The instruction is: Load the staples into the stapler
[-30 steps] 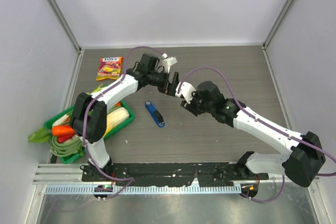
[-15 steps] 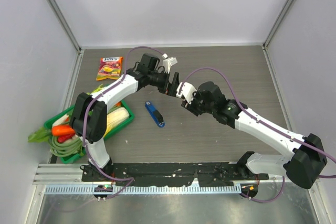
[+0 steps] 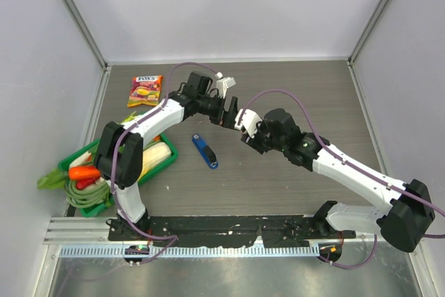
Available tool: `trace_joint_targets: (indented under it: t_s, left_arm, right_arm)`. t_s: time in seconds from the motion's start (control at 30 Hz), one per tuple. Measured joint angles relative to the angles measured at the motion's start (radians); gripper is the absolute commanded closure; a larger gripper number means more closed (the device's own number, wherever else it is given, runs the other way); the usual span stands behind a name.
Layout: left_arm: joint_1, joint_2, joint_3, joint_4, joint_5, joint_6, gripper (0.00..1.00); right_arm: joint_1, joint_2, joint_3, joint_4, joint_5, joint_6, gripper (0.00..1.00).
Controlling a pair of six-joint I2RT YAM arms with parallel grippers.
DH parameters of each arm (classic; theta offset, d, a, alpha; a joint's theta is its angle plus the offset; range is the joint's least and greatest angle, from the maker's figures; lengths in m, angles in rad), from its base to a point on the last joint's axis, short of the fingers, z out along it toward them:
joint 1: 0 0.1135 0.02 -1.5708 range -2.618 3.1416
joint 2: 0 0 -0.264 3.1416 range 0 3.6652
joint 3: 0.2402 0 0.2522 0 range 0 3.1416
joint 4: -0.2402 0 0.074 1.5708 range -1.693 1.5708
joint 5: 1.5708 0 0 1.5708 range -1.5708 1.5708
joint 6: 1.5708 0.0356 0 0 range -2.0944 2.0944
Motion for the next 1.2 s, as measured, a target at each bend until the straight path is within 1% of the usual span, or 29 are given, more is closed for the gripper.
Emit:
trace_joint_targets:
  t_s: [0.3,0.57,0.77,0.83,1.0,1.2]
  left_arm:
    - [-0.023,0.004,0.001,-0.001,-0.007,0.023,0.11]
    - [-0.033,0.03,0.017,-0.016,-0.005,0.031,0.14]
    - [-0.044,0.056,0.029,-0.027,0.001,0.035,0.18]
    - [-0.045,0.064,0.031,-0.027,0.008,0.034,0.22]
    - [-0.046,0.094,0.032,-0.023,0.047,0.016,0.28]
    - [-0.046,0.121,0.032,-0.002,0.104,-0.02,0.32]
  right_arm:
    - [0.0,0.0,-0.003,-0.024,0.0,0.0,0.6]
    - [0.0,0.0,-0.014,-0.031,0.006,0.0,0.6]
    - [0.0,-0.001,-0.024,-0.043,0.008,0.0,0.6]
    - [0.0,-0.001,-0.027,-0.047,0.009,0.0,0.6]
    - [0.0,-0.001,-0.041,-0.046,0.01,0.0,0.6]
    - [0.0,-0.005,-0.052,-0.045,0.012,-0.001,0.59]
